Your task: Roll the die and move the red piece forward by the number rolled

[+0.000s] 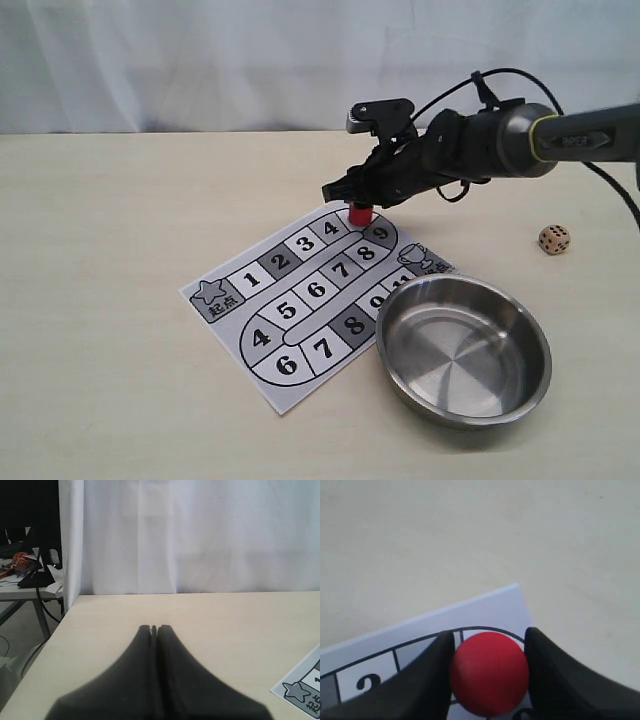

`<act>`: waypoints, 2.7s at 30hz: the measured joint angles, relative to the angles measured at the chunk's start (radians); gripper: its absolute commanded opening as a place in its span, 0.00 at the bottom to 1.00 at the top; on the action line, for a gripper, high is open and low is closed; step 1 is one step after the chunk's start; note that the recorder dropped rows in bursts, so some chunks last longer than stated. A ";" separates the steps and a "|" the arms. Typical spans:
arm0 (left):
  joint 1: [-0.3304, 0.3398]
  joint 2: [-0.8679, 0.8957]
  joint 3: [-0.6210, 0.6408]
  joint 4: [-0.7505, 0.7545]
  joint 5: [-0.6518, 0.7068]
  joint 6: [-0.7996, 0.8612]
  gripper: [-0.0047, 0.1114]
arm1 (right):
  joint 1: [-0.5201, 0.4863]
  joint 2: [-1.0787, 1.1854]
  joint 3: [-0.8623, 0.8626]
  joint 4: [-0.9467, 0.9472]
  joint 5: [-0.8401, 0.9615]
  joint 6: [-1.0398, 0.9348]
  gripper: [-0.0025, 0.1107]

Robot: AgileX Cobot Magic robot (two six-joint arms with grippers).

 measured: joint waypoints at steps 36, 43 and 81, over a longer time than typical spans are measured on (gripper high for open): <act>0.000 0.000 0.000 0.000 0.000 0.000 0.04 | -0.004 -0.002 0.000 -0.301 0.113 0.218 0.15; 0.000 0.000 0.000 0.000 0.000 0.000 0.04 | -0.004 -0.002 0.000 -0.301 0.111 0.224 0.54; 0.000 0.000 0.000 0.000 0.000 0.000 0.04 | -0.087 -0.249 0.000 -0.342 0.469 0.303 0.06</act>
